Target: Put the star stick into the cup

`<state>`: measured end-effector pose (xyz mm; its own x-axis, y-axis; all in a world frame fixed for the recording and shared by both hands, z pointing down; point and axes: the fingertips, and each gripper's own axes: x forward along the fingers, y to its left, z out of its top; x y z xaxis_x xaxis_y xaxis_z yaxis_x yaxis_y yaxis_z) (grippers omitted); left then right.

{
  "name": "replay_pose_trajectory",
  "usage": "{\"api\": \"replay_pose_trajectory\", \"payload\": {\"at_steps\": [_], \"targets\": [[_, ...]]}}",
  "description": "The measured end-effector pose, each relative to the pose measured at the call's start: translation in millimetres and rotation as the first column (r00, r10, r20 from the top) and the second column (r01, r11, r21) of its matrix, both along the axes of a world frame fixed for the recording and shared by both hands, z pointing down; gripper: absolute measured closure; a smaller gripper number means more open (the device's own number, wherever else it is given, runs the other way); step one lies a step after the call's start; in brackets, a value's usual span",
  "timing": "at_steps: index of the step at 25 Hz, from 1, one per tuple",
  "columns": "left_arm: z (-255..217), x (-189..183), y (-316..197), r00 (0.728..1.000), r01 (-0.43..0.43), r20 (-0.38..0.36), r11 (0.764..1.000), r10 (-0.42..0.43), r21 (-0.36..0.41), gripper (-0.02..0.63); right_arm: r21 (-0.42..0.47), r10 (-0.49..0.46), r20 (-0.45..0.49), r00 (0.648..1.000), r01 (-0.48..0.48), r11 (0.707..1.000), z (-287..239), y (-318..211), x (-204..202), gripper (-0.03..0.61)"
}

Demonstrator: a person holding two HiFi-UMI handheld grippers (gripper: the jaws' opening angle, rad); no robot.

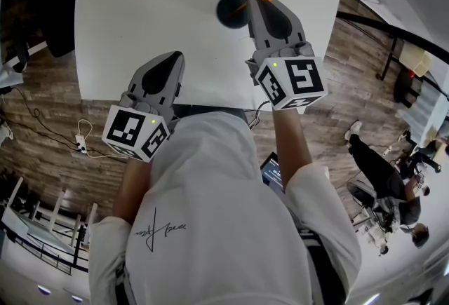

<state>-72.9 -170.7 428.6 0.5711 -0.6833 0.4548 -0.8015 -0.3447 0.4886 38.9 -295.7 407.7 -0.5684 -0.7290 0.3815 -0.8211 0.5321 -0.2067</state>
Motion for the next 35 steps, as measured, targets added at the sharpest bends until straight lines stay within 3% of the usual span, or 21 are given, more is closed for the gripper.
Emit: {"api": "replay_pose_trajectory", "payload": {"at_steps": [35], "targets": [[2.7,1.2,-1.6,1.0,0.005,-0.027,1.0,-0.006,-0.018,0.607,-0.051,-0.01,-0.042,0.999,0.008,0.999,24.9,4.1,-4.3,0.558]]}}
